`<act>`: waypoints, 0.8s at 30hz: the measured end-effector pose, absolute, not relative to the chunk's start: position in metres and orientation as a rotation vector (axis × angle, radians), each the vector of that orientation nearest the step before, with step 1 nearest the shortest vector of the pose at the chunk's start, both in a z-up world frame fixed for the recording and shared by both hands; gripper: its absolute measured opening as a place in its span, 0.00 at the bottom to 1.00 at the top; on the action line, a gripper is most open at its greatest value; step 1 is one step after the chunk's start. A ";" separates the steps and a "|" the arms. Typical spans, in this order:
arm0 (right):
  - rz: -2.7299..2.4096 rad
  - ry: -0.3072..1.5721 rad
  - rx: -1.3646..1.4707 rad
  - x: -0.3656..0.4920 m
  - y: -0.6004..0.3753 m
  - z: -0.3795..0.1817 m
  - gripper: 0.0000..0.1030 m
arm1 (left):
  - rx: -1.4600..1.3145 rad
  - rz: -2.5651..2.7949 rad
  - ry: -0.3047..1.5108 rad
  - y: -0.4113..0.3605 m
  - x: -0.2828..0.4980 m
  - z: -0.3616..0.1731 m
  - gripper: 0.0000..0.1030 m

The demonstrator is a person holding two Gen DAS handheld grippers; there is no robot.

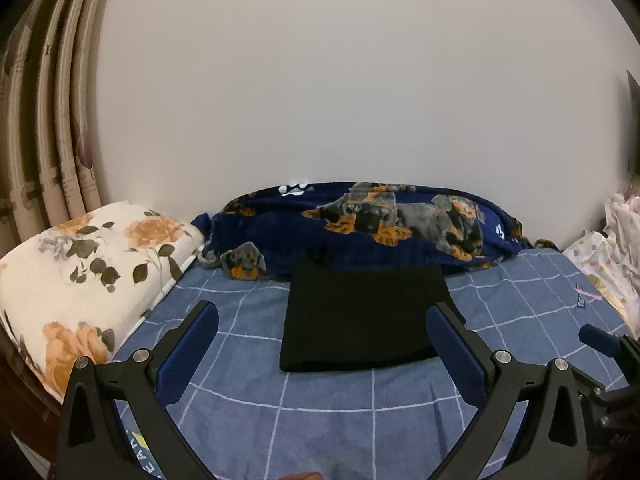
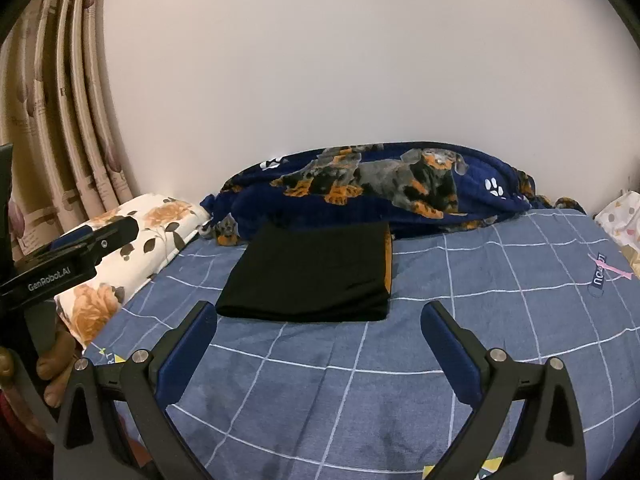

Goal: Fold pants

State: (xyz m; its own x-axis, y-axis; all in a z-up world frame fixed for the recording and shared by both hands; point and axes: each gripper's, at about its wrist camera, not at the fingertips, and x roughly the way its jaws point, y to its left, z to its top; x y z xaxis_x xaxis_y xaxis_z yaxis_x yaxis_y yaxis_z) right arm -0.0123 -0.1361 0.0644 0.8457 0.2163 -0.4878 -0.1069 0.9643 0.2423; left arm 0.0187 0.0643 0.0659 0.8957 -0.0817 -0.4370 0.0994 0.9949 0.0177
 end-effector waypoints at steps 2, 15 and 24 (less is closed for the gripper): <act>0.173 0.542 0.210 -0.011 -0.136 0.063 0.99 | 0.039 -0.094 0.456 0.064 0.019 0.065 1.00; 0.180 0.552 0.213 -0.009 -0.136 0.061 0.99 | 0.034 -0.094 0.480 0.065 0.023 0.061 1.00; 0.190 0.566 0.216 -0.004 -0.136 0.056 0.99 | 0.022 -0.083 0.472 0.067 0.026 0.057 1.00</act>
State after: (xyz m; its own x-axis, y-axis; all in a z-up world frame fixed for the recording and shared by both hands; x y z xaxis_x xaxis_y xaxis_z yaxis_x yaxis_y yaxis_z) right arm -0.0043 -0.1358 0.0559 0.8279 0.2361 -0.5088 -0.1182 0.9601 0.2533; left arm 0.0256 0.0671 0.0574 0.8873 -0.0744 -0.4552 0.0847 0.9964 0.0022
